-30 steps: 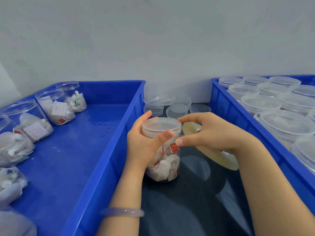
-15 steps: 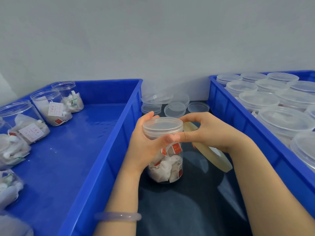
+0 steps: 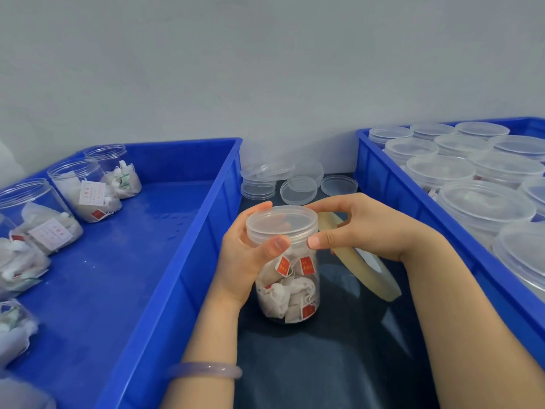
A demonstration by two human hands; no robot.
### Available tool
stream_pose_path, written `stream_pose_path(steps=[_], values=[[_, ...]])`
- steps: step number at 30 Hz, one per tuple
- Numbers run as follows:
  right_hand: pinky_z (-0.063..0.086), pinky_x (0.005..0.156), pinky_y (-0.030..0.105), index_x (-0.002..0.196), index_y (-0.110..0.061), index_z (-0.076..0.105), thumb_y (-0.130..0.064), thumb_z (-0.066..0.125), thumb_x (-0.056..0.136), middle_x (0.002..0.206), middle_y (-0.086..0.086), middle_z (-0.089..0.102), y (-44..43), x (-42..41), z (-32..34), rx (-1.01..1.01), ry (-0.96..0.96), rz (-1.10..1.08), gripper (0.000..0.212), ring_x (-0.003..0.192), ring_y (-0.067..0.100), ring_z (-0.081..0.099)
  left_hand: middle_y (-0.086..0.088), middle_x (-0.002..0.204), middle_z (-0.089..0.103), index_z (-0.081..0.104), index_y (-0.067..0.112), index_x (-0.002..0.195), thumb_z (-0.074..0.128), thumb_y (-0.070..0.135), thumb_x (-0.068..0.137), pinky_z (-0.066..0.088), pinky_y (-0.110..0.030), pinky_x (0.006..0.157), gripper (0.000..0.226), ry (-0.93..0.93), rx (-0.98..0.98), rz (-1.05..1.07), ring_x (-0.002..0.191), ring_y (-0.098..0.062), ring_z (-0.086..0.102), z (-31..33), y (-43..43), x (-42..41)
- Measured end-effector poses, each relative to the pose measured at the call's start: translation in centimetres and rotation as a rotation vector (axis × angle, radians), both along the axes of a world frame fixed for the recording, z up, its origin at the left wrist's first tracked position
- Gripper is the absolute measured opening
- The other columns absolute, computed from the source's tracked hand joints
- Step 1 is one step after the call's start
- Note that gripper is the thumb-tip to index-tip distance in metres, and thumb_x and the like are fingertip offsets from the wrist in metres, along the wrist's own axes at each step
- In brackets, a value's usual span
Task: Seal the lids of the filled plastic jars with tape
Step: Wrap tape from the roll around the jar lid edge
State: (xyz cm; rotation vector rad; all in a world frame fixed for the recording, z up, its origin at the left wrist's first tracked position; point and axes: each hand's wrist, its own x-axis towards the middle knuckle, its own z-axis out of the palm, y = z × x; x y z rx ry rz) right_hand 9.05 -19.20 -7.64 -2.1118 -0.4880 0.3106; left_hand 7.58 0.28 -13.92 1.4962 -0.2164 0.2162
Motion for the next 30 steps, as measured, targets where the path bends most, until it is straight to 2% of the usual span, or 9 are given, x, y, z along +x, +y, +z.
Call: stream_pose_path(steps=[5,7,10,13,19,22,25,28,30], values=[[0.044,0.102,0.042,0.114,-0.042,0.065,-0.065,0.073,0.045,0.118,-0.016,0.064,-0.1,0.2,-0.2,-0.021,-0.032,-0.024,0.073,0.108,0.01,0.06,0.007,0.119,0.064,0.052,0.024,0.125,0.082,0.059,0.038,0.051,-0.02,0.08,0.098,0.041,0.16,-0.033,0.114,-0.015,0.06,1.2,0.4,-0.7],[0.043,0.102,0.04,0.114,-0.044,0.064,-0.063,0.074,0.05,0.119,-0.018,0.063,0.0,0.2,-0.1,-0.042,-0.036,-0.013,0.068,0.108,0.007,0.059,0.014,0.143,0.042,0.035,0.036,0.14,0.074,0.065,0.04,0.04,-0.015,0.091,0.111,0.029,0.461,0.079,0.133,-0.006,0.04,2.8,0.7,-1.4],[0.044,0.088,0.024,0.097,-0.056,0.061,-0.053,0.081,0.06,0.113,-0.027,0.061,0.4,0.1,0.1,-0.065,-0.071,0.006,0.042,0.097,-0.006,0.057,0.02,0.157,0.008,0.005,0.05,0.145,0.079,0.064,0.039,0.027,-0.029,0.109,0.13,-0.017,0.89,0.088,0.144,-0.003,0.01,5.8,-0.1,-2.1],[0.044,0.089,0.024,0.109,-0.053,0.059,-0.044,0.08,0.069,0.117,-0.027,0.059,0.8,-0.1,0.3,-0.09,-0.071,0.063,0.046,0.098,-0.008,0.057,0.009,0.146,0.031,0.023,0.042,0.145,0.086,0.052,0.051,0.042,-0.041,0.102,0.113,0.157,1.156,0.007,0.134,-0.016,0.033,7.7,-1.8,-1.7],[0.041,0.105,0.035,0.139,-0.043,0.04,-0.041,0.086,0.047,0.133,-0.018,0.054,-0.4,-0.3,-0.1,-0.072,0.07,0.126,0.104,0.114,0.004,0.053,0.006,0.118,0.033,0.038,0.043,0.121,0.079,0.044,0.065,0.043,-0.034,0.084,0.069,0.241,1.114,-0.072,0.113,-0.016,0.038,8.1,-2.5,-1.1],[0.036,0.102,0.028,0.149,-0.043,0.018,-0.031,0.088,0.058,0.15,-0.015,0.033,0.0,-0.3,-0.4,-0.236,0.026,0.085,0.115,0.114,0.005,0.042,0.004,0.117,0.034,0.038,0.039,0.114,0.081,0.039,0.064,0.044,-0.034,0.079,0.067,0.259,1.153,-0.04,0.11,-0.018,0.041,8.2,-3.1,-0.7],[0.031,0.109,0.033,0.15,-0.043,0.007,-0.033,0.087,0.056,0.158,-0.01,0.016,-0.1,-0.6,-0.5,-0.243,0.045,0.002,0.124,0.14,0.011,0.026,0.005,0.12,0.038,0.035,0.036,0.119,0.085,0.041,0.06,0.044,-0.033,0.075,0.077,0.322,1.242,-0.098,0.107,-0.018,0.046,9.1,-3.1,-0.5],[0.043,0.095,0.032,0.15,-0.035,0.011,-0.045,0.084,0.051,0.151,-0.003,0.036,-0.7,-1.2,-0.6,-0.241,0.098,-0.162,0.123,0.13,0.014,0.044,0.006,0.117,0.044,0.033,0.035,0.116,0.087,0.038,0.058,0.044,-0.031,0.068,0.08,0.412,1.326,-0.151,0.098,-0.017,0.051,10.0,-2.8,-0.3],[0.055,0.077,0.037,0.131,-0.029,0.031,-0.046,0.078,0.054,0.113,0.003,0.068,0.0,-1.8,-1.1,-0.246,0.162,-0.208,0.092,0.094,0.018,0.069,0.0,0.115,0.044,0.033,0.03,0.117,0.08,0.03,0.064,0.047,-0.038,0.075,0.07,0.414,1.399,-0.07,0.099,-0.023,0.05,9.7,-3.7,-0.2]])
